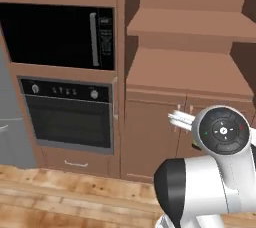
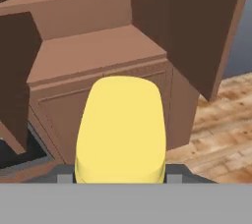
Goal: Move the hot dog bun to the plate on the dining table and place the condiment next to that plate. Then navigate to the fridge and take the sausage and place it on the plate as well.
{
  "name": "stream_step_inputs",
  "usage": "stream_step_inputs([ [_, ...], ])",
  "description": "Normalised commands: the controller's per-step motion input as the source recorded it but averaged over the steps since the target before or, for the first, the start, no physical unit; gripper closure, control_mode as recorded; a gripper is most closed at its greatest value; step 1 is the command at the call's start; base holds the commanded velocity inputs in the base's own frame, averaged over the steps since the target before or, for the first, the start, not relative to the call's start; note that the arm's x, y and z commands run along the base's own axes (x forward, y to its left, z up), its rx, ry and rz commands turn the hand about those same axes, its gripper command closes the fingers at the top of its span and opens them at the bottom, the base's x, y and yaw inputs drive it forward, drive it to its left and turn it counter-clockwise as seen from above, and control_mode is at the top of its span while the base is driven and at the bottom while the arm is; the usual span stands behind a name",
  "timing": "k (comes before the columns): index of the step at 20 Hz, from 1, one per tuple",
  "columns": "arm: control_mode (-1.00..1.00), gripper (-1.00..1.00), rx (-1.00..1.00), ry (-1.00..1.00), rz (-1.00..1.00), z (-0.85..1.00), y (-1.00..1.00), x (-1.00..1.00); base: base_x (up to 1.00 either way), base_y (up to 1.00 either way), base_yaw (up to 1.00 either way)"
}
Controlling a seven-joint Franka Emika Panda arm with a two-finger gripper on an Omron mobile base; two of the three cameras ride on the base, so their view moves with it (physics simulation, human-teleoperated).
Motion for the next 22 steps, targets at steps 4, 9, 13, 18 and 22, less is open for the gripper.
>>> stream_step_inputs([
  [4, 1.0, 1.0, 0.0, 0.0, 0.0, 0.0, 0.0, 0.0, -0.12, 0.37, 0.81],
  [9, 1.0, 1.0, 0.0, 0.0, 0.0, 0.0, 0.0, 0.0, -0.02, 0.42, 0.75],
  [13, 1.0, 1.0, 0.0, 0.0, 0.0, 0.0, 0.0, 0.0, 0.03, 0.43, 0.67],
  [18, 1.0, 1.0, 0.0, 0.0, 0.0, 0.0, 0.0, 0.0, 0.21, 0.48, 0.58],
  [22, 1.0, 1.0, 0.0, 0.0, 0.0, 0.0, 0.0, 0.0, 0.35, 0.55, 0.51],
])
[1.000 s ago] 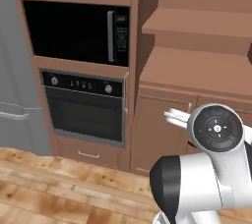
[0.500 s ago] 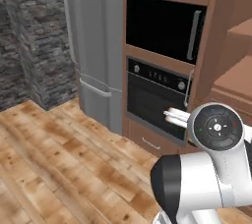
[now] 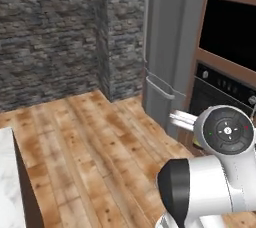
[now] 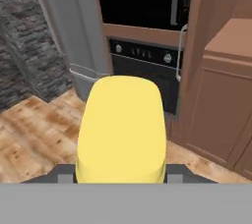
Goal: Move the hot dog bun to the plate on the dining table and place the condiment next to that plate. Then navigate to the fridge and take the sausage and place it on the plate as well.
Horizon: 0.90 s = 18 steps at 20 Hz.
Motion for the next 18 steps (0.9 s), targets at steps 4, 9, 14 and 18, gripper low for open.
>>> stream_step_inputs([
  [4, 1.0, 1.0, 0.0, 0.0, 0.0, 0.0, 0.0, 0.0, 0.5, 0.51, 0.47],
  [9, 1.0, 1.0, 0.0, 0.0, 0.0, 0.0, 0.0, 0.0, 0.7, 0.2, 0.51],
  [14, 1.0, 1.0, 0.0, 0.0, 0.0, 0.0, 0.0, 0.0, 0.96, -0.11, 0.6],
  [18, 1.0, 1.0, 0.0, 0.0, 0.0, 0.0, 0.0, 0.0, 1.0, -0.24, 0.6],
])
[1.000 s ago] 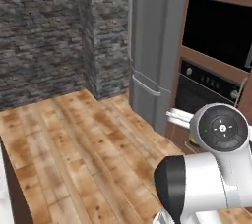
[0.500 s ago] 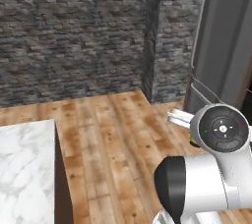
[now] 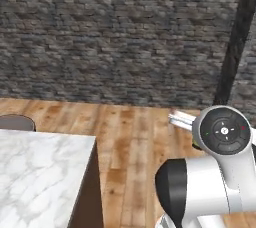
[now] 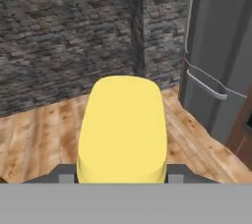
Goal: Move the hot dog bun to the plate on the dining table and place the condiment next to that plate. Then navigate to the fridge and take the sausage and place it on the plate as well.
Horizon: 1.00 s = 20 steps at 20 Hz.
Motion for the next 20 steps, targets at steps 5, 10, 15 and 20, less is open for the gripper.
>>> stream_step_inputs([
  [5, 1.0, 1.0, 0.0, 0.0, 0.0, 0.0, 0.0, 0.0, 1.0, -0.22, 0.61],
  [10, 1.0, 1.0, 0.0, 0.0, 0.0, 0.0, 0.0, 0.0, 0.98, -0.36, 0.56],
  [15, 1.0, 1.0, 0.0, 0.0, 0.0, 0.0, 0.0, 0.0, 0.89, -0.5, 0.52],
  [20, 1.0, 1.0, 0.0, 0.0, 0.0, 0.0, 0.0, 0.0, 0.89, -0.56, 0.47],
])
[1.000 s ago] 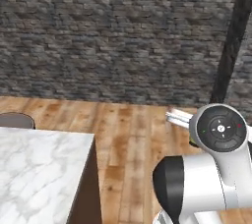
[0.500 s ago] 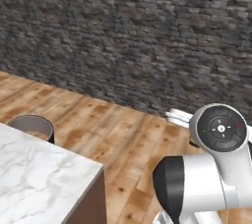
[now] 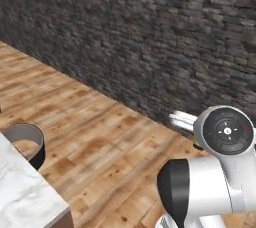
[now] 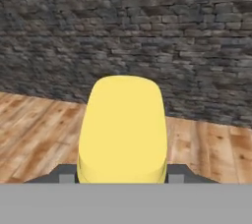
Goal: Move the hot dog bun to the plate on the dining table and place the condiment next to that plate. Then navigate to the fridge and take the sausage and place it on the plate as well.
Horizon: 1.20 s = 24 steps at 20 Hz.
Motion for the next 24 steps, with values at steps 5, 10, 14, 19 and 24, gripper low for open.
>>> stream_step_inputs([
  [5, 1.0, 1.0, 0.0, 0.0, 0.0, 0.0, 0.0, 0.0, 0.89, -0.57, 0.46],
  [10, 1.0, 1.0, 0.0, 0.0, 0.0, 0.0, 0.0, 0.0, 0.86, -0.52, 0.48],
  [14, 1.0, 1.0, 0.0, 0.0, 0.0, 0.0, 0.0, 0.0, 0.92, -0.39, 0.54],
  [19, 1.0, 1.0, 0.0, 0.0, 0.0, 0.0, 0.0, 0.0, 0.97, -0.2, 0.63],
  [24, 1.0, 1.0, 0.0, 0.0, 0.0, 0.0, 0.0, 0.0, 0.91, -0.19, 0.66],
])
